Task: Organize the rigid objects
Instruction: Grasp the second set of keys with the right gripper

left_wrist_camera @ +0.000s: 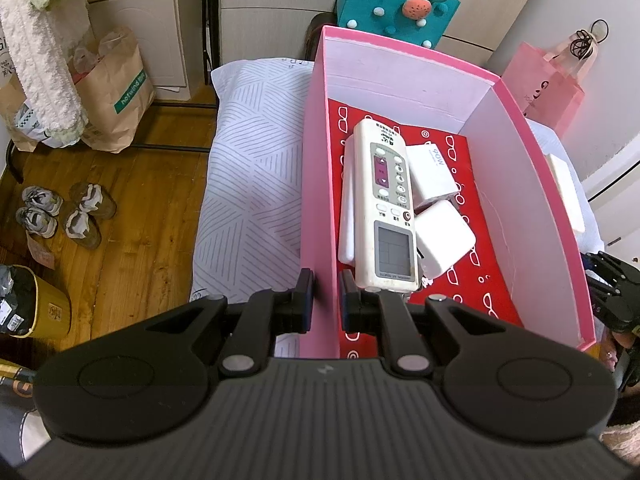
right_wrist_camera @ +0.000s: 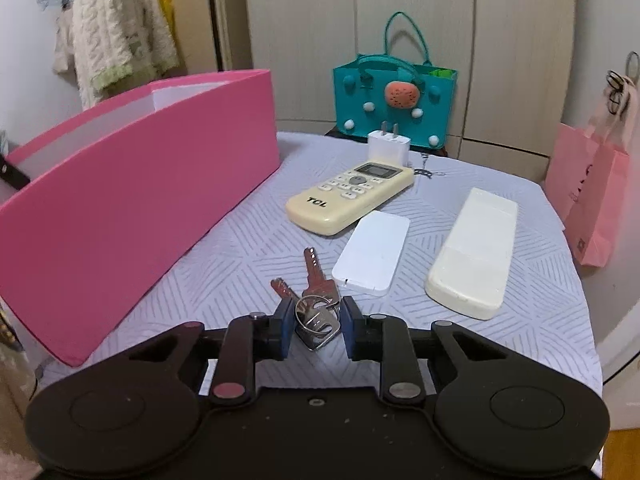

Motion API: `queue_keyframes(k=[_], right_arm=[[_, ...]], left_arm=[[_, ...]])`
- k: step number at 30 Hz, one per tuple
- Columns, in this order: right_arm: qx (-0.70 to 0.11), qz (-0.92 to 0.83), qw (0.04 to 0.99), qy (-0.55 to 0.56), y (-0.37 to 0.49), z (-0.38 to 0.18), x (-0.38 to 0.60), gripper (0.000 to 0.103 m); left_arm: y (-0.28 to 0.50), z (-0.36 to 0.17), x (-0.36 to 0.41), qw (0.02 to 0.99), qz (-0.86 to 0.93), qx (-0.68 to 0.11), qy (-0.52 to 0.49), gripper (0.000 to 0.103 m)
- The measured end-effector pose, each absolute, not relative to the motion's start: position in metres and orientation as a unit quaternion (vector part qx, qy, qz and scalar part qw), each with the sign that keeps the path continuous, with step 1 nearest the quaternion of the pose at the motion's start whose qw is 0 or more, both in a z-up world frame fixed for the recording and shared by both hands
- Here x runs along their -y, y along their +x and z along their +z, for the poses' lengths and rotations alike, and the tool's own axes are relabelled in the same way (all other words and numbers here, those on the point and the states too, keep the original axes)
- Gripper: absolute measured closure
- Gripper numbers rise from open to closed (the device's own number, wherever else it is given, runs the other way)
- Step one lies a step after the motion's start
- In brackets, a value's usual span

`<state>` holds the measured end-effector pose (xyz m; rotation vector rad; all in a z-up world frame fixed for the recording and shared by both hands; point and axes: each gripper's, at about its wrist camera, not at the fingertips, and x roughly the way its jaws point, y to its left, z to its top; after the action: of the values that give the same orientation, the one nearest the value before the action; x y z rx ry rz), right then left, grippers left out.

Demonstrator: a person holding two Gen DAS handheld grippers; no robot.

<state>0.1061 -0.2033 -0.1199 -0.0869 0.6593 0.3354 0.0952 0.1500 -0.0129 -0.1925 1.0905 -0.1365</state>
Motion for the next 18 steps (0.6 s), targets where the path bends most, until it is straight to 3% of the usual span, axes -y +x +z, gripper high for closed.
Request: queue_keyframes(k=[18], right_arm=[[-0.279,0.173,0.943,0.062,0.1,-0.08,0.222,0.075]], left_arm=[[0.095,-0.013,-0.15,0.848,-0.071,-0.518,-0.091,0.091]])
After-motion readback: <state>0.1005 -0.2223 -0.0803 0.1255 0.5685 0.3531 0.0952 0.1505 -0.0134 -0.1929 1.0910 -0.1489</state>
